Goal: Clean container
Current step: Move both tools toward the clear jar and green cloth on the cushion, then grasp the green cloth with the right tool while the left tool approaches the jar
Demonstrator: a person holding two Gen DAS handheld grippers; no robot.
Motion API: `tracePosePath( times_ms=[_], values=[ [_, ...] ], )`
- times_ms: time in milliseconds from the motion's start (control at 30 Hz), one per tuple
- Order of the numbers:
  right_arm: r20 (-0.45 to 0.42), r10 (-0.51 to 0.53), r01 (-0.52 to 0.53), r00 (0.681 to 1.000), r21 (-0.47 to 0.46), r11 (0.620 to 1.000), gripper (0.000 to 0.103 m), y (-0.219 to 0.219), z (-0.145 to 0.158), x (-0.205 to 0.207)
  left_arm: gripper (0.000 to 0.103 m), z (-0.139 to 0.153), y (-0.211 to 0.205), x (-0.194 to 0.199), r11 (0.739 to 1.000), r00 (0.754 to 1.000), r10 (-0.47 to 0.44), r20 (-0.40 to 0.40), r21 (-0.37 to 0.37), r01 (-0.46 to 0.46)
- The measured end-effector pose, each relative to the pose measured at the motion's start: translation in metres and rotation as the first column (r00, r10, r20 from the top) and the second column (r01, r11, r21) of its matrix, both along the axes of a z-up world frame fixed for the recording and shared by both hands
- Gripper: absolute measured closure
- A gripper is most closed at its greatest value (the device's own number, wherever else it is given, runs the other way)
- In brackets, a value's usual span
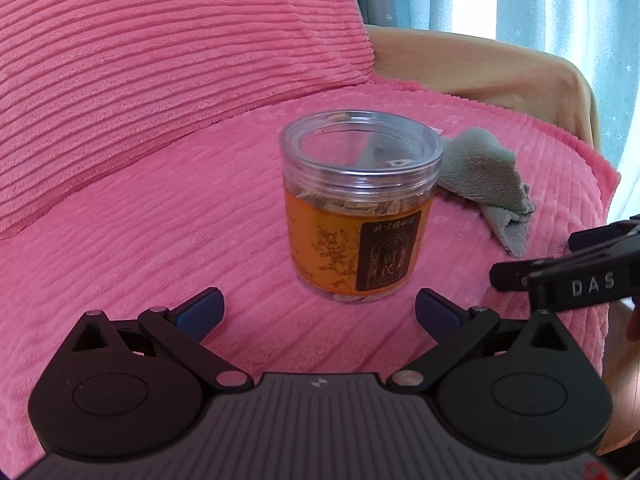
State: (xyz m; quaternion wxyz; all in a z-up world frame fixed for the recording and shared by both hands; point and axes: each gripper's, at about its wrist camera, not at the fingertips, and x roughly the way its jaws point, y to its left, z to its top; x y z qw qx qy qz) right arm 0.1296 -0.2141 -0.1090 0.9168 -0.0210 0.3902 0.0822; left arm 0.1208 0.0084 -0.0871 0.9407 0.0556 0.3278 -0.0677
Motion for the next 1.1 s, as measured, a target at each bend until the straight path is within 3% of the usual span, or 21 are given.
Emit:
tracePosePath(
  times_ms=[567,733,833,1100],
  values=[
    [-0.012,-0.025,0.025,1.0,0.014,1.0,0.001,-0.007,0.007,0.005,0.001,0.001,-0.005,0.006,1.0,0.999,0.002,0.037,0.009,-0.002],
    [0.071,-0.048,0.05,0.996,-0.02,0.999,0.001,-0.012,0.01,0.002,0.001,0.004,-0.01,0.004,0.998,0.998,-0.012,0.065,0.059,0.008],
    [0.112,-0.049,0.048,0.992,0.01,0.999,0.001,-0.014,0.016,0.004,0.001,0.006,-0.01,0.005,0.997,0.996,-0.014,0.086,0.073,0.008],
    [0.279,0.074,-0.074,0.957,-0.008,0.997,0.002,-0.001,0.036,0.012,0.001,0.007,-0.022,0.014,0.995,0.991,-0.062,0.115,0.082,0.053]
  ],
)
